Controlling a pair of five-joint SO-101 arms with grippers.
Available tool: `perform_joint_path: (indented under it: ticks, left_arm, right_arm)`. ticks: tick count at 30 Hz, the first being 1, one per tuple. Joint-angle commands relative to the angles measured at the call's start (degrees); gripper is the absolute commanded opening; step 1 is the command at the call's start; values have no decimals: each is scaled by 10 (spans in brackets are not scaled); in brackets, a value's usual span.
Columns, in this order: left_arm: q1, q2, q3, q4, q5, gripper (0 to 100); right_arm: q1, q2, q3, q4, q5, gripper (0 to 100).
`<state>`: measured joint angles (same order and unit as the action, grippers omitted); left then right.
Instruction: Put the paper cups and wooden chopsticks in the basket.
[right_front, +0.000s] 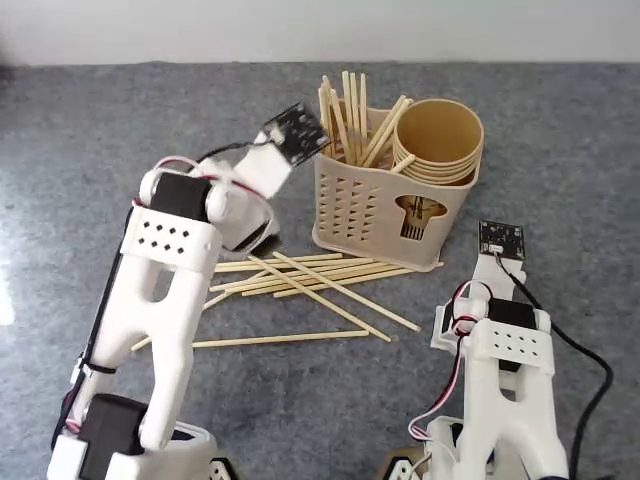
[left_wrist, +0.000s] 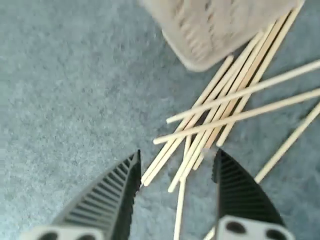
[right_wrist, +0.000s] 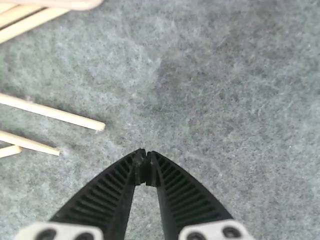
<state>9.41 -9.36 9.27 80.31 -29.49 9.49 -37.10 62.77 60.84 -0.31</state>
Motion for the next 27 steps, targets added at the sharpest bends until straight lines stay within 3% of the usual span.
perform_joint_path:
  ticks: [1,6,12,27]
  left_arm:
    - [-21,-25,67,-75,-51,227]
    - [-25,-24,193,-189,-167,228]
    - [-41,-23,273,-298,-192,228]
    - [-41,104,243,-297,-215,228]
  right_arm:
    - [-7,-9,-4,-9,7,11]
    - [-7,-8,-4,-9,7,11]
    - [-7,-8,-3,-9,7,11]
    - [-7,-8,-3,-9,7,12]
